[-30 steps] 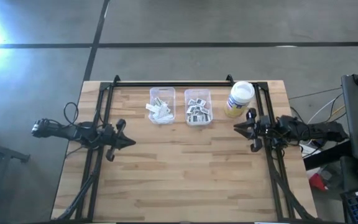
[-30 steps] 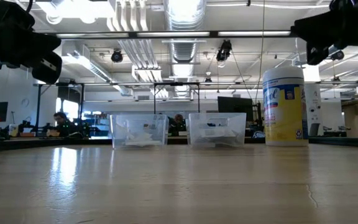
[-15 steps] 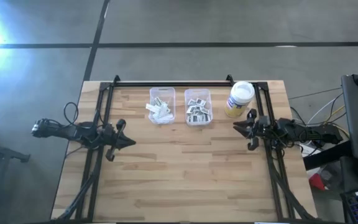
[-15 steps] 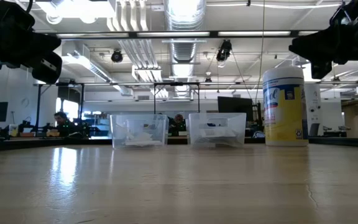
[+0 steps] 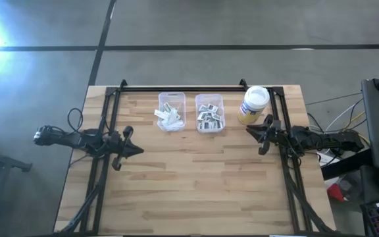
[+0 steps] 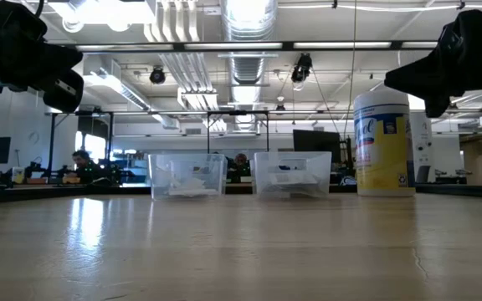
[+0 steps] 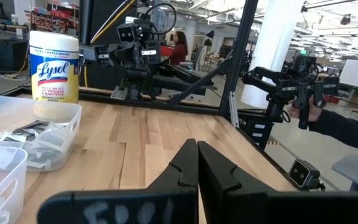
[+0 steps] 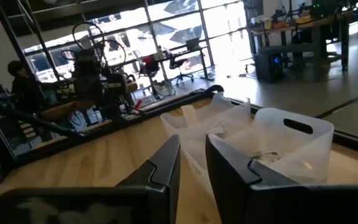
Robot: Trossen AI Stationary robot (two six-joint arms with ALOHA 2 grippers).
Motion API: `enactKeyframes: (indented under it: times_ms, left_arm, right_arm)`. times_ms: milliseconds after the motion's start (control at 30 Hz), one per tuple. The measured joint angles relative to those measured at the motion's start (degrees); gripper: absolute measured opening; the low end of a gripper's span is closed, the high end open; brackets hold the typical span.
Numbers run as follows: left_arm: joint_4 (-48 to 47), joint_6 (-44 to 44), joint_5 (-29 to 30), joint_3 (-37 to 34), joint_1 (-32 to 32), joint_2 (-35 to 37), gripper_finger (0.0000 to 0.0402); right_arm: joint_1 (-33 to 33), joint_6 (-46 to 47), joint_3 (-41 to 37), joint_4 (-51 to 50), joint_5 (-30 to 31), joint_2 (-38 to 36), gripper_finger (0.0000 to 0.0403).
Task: Pick & Place First Aid Supplies
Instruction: Return to Home Position
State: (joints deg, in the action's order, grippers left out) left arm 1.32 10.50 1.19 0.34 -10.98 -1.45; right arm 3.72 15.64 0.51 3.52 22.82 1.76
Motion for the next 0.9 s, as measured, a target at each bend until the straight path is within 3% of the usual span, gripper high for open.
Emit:
enactKeyframes:
  times_ms: [400,900]
  left_arm:
    - [0.07,0.00,0.00,0.00,-0.01,0.00,0.0000]
    - [0.15,0.00,0.00,0.00,-0.02,0.00,0.0000]
  right_arm:
    - [0.03,0.36,0.00,0.01,-0.21,0.24,0.0089]
    - [0.03,0.28,0.00,0.01,-0.33,0.24,0.0069]
